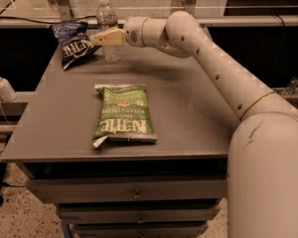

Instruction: Move water bottle near blue chip bag

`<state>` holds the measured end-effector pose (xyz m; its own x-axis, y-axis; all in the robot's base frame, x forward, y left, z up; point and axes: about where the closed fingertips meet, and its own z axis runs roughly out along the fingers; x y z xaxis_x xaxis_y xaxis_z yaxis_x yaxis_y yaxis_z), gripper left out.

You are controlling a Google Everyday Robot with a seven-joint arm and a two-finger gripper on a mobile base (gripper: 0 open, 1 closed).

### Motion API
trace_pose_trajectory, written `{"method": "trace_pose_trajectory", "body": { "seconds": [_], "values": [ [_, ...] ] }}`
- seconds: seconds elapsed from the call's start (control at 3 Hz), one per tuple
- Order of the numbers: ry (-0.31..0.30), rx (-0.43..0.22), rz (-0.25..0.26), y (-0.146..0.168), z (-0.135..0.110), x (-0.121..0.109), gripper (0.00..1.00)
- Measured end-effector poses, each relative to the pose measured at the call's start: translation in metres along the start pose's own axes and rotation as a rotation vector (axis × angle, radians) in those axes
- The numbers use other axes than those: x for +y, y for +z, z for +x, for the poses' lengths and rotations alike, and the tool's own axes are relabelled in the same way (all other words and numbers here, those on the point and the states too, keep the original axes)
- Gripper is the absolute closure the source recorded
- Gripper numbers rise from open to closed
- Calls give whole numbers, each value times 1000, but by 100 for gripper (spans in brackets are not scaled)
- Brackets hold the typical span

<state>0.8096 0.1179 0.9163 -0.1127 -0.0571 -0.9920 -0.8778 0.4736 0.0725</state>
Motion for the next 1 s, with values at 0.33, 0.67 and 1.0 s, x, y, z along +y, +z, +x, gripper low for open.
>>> {"method": "trace_pose_trajectory", "body": {
  "seconds": [0.33,0.67,1.0],
  "values": [
    [0,-2,2,-1,0,0,0],
    [-5,-14,19,-12,-2,-7,0],
    [-40,-33,38,-50,-15,-27,0]
  ]
}}
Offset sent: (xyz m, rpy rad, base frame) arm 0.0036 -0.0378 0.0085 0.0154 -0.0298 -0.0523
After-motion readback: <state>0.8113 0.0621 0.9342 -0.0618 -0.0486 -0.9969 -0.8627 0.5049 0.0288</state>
